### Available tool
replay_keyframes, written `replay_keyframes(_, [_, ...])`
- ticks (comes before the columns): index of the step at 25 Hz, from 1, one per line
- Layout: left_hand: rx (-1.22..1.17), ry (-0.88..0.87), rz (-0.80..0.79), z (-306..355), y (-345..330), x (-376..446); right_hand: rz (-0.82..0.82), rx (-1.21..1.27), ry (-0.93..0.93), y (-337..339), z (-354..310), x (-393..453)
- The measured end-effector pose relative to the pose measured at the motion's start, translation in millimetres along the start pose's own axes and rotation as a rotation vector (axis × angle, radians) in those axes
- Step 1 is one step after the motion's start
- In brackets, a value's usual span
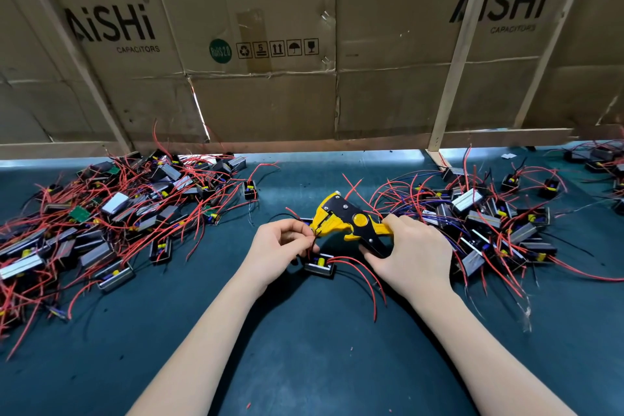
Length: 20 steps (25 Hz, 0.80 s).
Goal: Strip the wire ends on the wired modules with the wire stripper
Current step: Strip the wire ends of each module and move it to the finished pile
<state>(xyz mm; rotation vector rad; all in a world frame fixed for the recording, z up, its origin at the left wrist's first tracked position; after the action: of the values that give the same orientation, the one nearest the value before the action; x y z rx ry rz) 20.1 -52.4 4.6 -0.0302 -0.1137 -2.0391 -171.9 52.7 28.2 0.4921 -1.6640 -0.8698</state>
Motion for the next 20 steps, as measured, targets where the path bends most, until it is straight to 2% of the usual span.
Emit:
replay_keyframes(14, [0.006,-0.004,-0.021,-1.4,0.8,1.1,0.024,-0.069,-0.002,-0.3,-0.7,-0.8])
replay_keyframes(20, [0.029,-0.011,-0.054,-3.7,1.5,3.2,0.149,-0.123,0.005,3.6,0.0,-0.3])
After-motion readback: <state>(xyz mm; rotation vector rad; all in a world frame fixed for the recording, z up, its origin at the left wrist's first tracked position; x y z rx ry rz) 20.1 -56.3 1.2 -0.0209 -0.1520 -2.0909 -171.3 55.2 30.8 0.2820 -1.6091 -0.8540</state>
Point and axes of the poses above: each hand's wrist, its own x-axis towards the middle knuckle, its own y-axis out of the back of the hand, z = x × y, the point moved 5 cm from there along x, towards the middle knuckle, and after that the axes turned 8 degrees about -x, right-handed, at the moved point
